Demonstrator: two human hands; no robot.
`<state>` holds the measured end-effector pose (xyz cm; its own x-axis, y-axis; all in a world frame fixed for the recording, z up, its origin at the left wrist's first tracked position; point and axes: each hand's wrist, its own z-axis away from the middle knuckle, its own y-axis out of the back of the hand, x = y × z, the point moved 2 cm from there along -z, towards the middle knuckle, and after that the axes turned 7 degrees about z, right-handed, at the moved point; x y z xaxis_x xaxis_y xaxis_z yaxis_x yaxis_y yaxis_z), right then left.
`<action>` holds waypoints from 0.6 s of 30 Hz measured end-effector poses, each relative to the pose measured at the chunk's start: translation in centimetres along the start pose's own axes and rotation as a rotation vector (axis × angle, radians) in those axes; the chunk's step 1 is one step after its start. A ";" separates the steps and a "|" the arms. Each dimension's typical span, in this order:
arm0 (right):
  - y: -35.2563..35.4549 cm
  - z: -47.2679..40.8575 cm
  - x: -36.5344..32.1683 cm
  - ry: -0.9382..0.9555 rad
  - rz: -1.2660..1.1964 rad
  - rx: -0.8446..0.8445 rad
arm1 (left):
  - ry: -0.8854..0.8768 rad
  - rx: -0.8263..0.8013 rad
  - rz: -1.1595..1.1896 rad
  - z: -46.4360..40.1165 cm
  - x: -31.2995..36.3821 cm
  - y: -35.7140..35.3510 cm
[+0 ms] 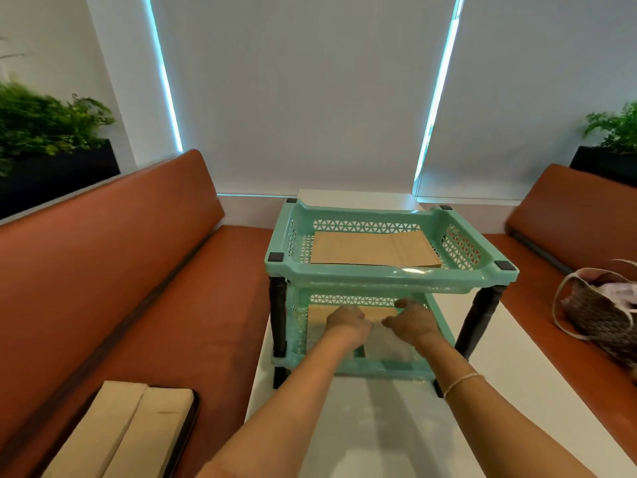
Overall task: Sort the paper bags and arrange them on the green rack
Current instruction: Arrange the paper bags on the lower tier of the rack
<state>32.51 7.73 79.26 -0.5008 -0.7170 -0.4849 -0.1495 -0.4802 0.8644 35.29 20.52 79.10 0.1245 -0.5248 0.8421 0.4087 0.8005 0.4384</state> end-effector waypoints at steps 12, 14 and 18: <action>-2.9 8.4 -3.8 0.202 0.194 -0.319 | 0.019 -0.068 0.124 8.8 -5.0 3.6; -3.9 9.7 -4.8 0.232 0.248 -0.416 | 0.059 -0.060 0.099 9.8 -6.0 4.9; -6.3 11.5 -6.5 0.326 0.282 -0.534 | 0.138 -0.012 0.144 12.1 -8.3 6.8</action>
<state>26.88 21.20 78.47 -0.1642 -0.9266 -0.3384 0.4314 -0.3760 0.8201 26.05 33.81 78.88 0.3052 -0.4407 0.8442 0.3883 0.8670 0.3123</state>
